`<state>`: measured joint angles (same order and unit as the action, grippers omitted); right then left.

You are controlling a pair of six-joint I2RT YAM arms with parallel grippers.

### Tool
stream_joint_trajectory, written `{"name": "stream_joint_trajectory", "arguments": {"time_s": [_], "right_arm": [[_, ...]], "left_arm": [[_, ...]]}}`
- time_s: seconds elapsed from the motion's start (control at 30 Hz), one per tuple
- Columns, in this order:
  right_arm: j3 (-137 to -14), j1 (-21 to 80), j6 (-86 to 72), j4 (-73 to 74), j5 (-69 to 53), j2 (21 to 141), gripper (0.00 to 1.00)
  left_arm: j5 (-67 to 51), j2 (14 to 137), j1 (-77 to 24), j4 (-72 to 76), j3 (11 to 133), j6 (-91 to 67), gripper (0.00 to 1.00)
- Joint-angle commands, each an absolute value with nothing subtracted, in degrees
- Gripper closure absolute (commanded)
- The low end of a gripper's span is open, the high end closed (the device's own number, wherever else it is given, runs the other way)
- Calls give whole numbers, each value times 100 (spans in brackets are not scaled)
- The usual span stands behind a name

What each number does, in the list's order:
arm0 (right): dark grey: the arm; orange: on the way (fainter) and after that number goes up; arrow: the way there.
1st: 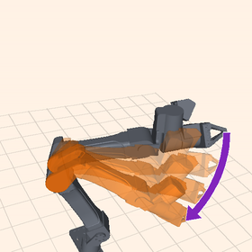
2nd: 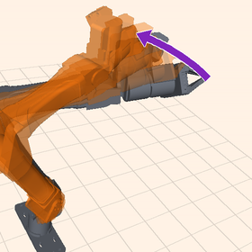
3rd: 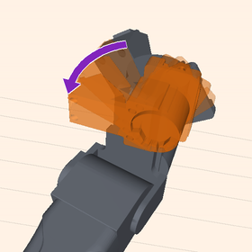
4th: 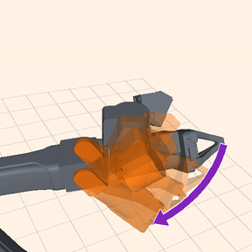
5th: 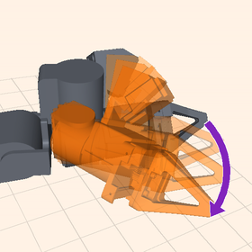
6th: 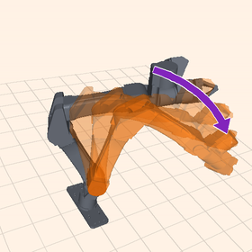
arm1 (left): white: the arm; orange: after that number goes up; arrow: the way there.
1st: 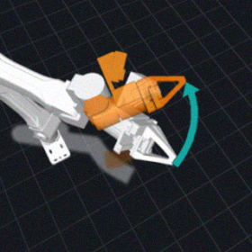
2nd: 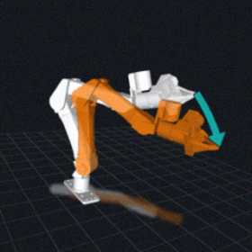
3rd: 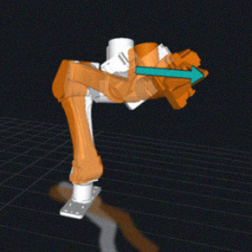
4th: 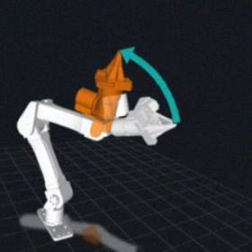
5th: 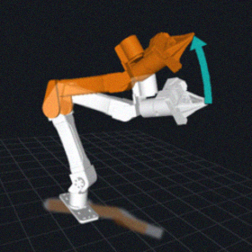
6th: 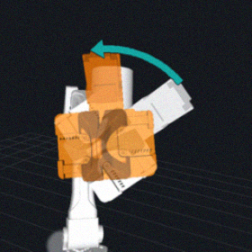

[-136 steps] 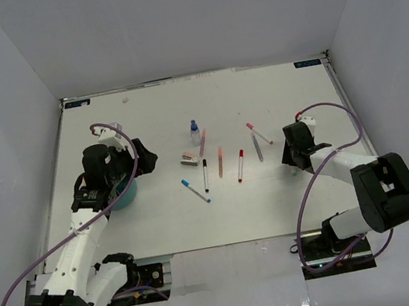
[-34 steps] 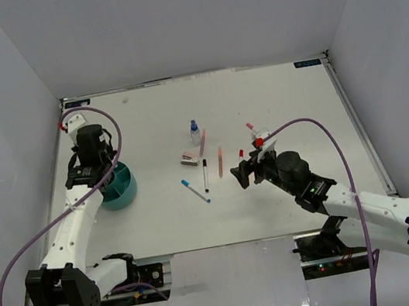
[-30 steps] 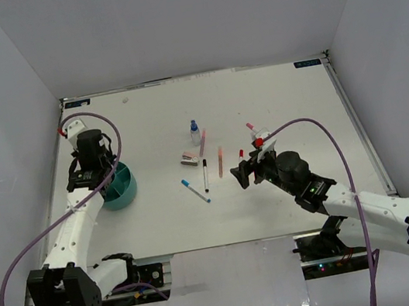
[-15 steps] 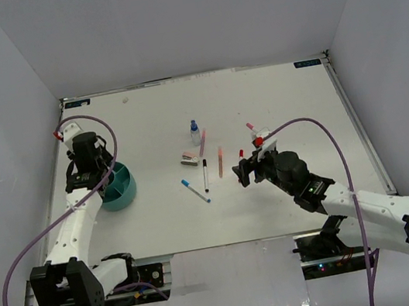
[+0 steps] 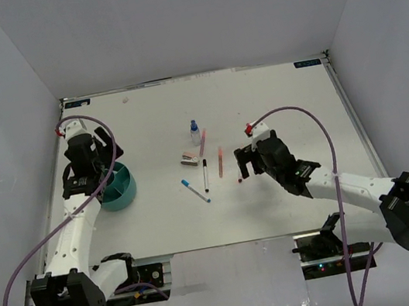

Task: Sort the stationery into containers
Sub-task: Pick up the pen from the center of the board.

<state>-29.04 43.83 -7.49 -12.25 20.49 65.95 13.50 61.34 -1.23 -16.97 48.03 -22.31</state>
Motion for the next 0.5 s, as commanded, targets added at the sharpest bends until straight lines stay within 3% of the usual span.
{"name": "stream_joint_trajectory", "arguments": {"time_s": [0.0, 0.2, 0.47], "right_arm": [[-3488, 3651, -993, -678, 2050, 6890, 2], [-4270, 2638, -888, -379, 1451, 7680, 0], [-5440, 1969, -308, 272, 870, 9131, 16]], "left_arm": [[250, 5933, -97, -1713, 4729, -1969, 13], [-817, 5678, -114, -1679, 4474, -1872, 8], [-844, 5335, -325, -1635, 4324, -1863, 4]]}}
